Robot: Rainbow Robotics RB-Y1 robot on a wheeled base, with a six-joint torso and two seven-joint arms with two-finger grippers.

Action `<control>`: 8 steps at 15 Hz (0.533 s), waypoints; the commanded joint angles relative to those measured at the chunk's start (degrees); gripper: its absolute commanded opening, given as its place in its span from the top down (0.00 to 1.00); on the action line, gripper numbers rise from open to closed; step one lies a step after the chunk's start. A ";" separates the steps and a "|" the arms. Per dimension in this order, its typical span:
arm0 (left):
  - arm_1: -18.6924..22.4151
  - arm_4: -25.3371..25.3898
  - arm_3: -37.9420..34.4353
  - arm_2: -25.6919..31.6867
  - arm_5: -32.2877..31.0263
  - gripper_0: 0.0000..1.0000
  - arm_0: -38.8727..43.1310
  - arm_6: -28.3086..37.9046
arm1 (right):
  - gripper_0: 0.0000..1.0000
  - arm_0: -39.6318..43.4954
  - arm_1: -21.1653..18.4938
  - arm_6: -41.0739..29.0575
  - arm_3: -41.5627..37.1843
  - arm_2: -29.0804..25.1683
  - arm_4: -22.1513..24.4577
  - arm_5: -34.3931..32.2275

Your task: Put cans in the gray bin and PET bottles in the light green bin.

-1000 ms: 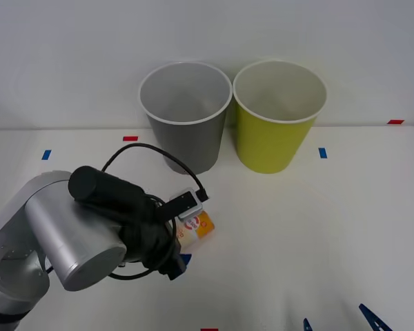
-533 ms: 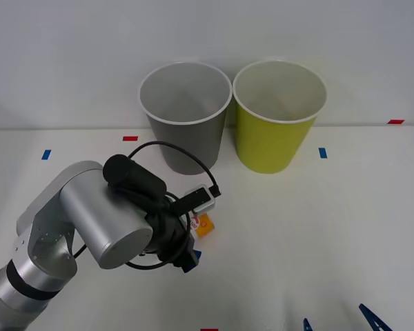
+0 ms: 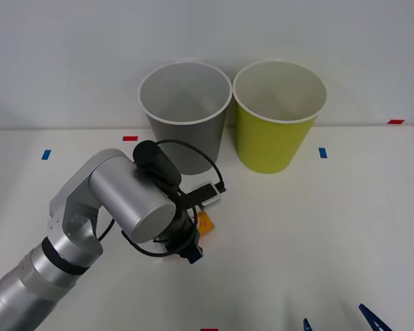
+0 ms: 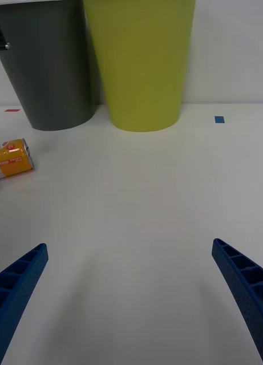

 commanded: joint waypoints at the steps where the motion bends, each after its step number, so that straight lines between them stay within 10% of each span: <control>1: -1.84 -0.15 3.64 0.00 0.27 0.13 -1.49 -0.20 | 0.00 0.00 0.00 0.00 0.00 0.00 0.00 0.00; 8: -5.27 -4.10 7.95 0.44 4.57 0.13 -3.86 -0.20 | 0.00 0.00 0.00 0.00 0.00 0.00 0.00 0.00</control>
